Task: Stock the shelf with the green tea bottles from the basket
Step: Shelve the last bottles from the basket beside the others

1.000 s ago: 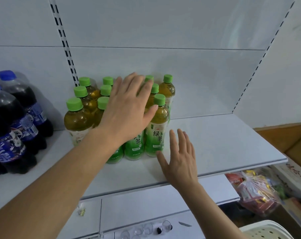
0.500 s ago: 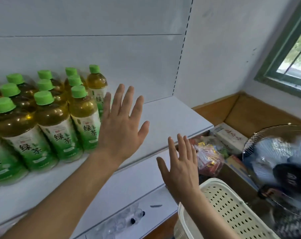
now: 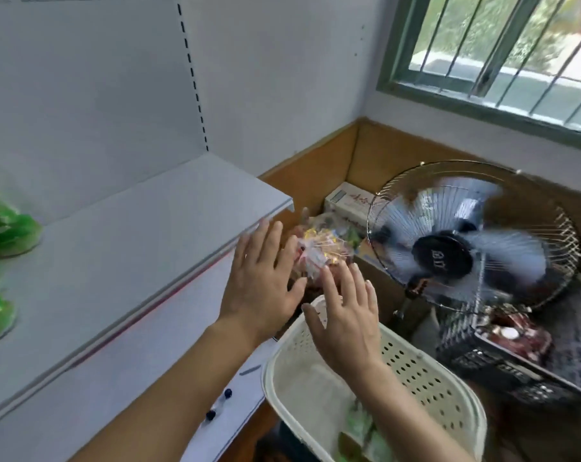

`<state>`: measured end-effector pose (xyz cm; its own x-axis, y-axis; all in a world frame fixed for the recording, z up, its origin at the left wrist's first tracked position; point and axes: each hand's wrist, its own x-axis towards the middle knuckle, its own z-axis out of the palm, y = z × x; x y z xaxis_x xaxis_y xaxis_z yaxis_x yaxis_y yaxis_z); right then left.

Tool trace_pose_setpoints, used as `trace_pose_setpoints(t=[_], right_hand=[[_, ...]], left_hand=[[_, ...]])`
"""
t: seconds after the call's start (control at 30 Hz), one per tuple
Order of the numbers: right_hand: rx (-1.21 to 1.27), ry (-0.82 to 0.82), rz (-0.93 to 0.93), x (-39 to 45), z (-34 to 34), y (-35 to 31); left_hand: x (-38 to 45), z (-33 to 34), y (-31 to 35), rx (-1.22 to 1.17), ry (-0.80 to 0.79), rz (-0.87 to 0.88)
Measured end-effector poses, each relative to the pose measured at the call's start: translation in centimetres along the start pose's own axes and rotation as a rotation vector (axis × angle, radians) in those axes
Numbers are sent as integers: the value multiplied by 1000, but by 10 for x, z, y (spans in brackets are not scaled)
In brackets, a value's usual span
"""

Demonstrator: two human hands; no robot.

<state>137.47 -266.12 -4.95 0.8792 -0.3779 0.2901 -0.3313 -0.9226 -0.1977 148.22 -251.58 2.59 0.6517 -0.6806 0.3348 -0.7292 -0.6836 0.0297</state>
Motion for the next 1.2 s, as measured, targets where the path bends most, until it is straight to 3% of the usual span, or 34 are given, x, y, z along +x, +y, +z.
trace_pose_setpoints(t=[0.2,0.6,0.93,1.2], right_hand=[[-61,-108,181,-39,36,58],[-85,-528,683,-164,106,130],[43,-688,916,-214,197,164],[304,-834,1163,-232,260,184]], left_hand=[[4,81,50,-130,-168,173],[-46,218,131,-235,-732,419],[-83,327,152,-172,-1035,350],[-116,405,165,-196,-1254,259]])
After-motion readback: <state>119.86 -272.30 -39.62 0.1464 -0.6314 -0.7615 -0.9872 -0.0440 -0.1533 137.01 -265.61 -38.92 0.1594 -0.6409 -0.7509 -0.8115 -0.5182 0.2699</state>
